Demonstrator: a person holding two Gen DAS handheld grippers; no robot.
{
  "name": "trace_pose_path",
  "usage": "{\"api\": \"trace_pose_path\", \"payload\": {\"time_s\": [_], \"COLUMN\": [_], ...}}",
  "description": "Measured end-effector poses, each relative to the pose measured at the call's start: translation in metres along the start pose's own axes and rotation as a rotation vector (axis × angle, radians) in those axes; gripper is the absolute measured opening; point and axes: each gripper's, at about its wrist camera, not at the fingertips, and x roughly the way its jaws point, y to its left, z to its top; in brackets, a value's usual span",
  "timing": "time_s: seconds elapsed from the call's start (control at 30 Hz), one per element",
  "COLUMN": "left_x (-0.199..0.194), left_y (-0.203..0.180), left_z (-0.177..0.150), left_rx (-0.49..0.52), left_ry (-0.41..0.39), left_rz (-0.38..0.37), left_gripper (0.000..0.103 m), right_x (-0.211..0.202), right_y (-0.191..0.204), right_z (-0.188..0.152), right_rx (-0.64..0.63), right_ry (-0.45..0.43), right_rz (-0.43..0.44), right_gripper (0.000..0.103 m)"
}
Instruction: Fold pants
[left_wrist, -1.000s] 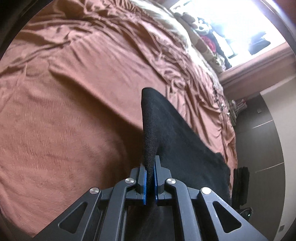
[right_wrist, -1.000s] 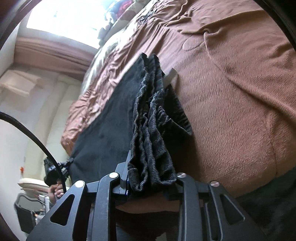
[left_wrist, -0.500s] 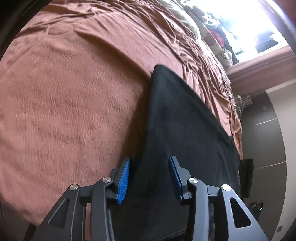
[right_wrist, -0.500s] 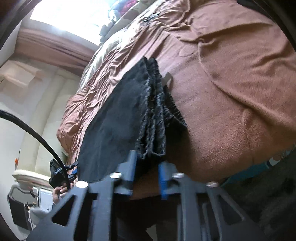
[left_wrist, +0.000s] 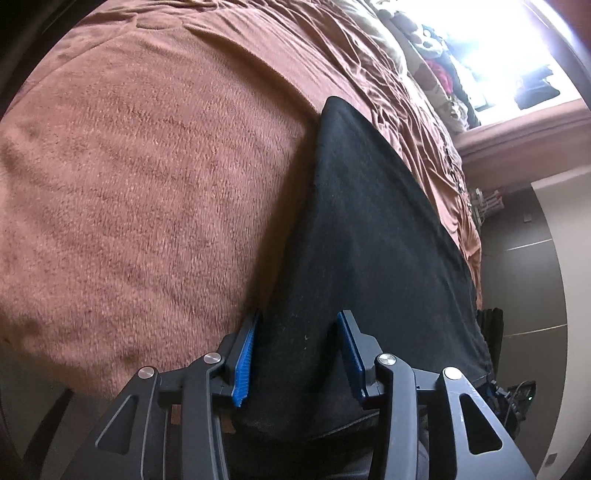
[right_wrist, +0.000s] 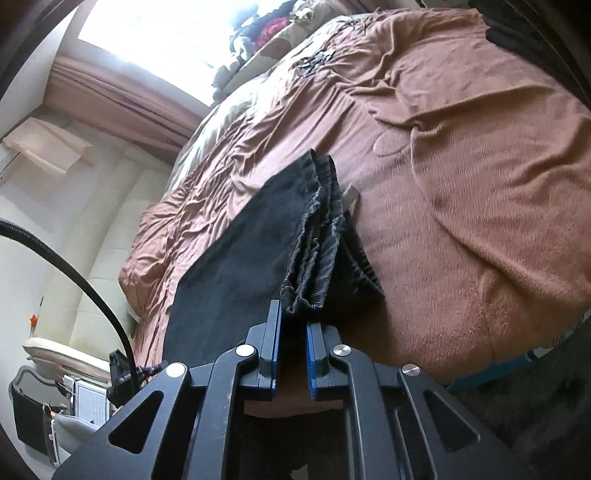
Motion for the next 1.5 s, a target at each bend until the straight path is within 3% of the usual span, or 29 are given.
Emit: {"api": "trace_pose_path", "payload": {"time_s": [0.23, 0.37, 0.47, 0.53, 0.63, 0.8, 1.1, 1.2, 1.5], "left_x": [-0.003, -0.004, -0.005, -0.007, -0.01, -0.016, -0.021, -0.023, -0.021], "left_y": [0.003, 0.002, 0.0, 0.0, 0.002, 0.011, 0.03, 0.028, 0.017], "left_z": [-0.009, -0.014, -0.019, -0.021, -0.024, -0.036, -0.055, -0.059, -0.062], "left_rx": [-0.02, -0.022, -0.013, -0.015, -0.031, -0.084, -0.183, -0.161, -0.12], "left_ry": [-0.004, -0.006, -0.001, -0.003, -0.012, -0.034, -0.117, -0.146, -0.202], "left_rz": [-0.028, -0.036, -0.039, -0.05, -0.064, -0.104, -0.217, -0.207, -0.178], "left_gripper": [0.044, 0.043, 0.033, 0.033, 0.033, 0.044, 0.053, 0.053, 0.059], "right_x": [0.015, 0.004, -0.009, -0.015, -0.01, 0.001, -0.005, -0.009, -0.043], "right_y": [-0.033, -0.019, 0.0, 0.006, -0.008, -0.029, -0.015, -0.01, 0.024], "right_z": [-0.011, -0.003, 0.006, 0.008, -0.001, -0.023, -0.029, -0.024, -0.035], "right_rx": [0.086, 0.066, 0.029, 0.01, 0.03, 0.074, 0.041, 0.018, -0.082], "right_ry": [0.036, 0.014, -0.026, -0.047, -0.026, 0.034, 0.04, 0.03, -0.055], "right_rz": [-0.034, -0.021, -0.005, -0.005, -0.031, -0.067, -0.111, -0.108, -0.237], "right_gripper": [0.008, 0.007, 0.007, 0.007, 0.007, 0.008, 0.008, 0.01, 0.01]}}
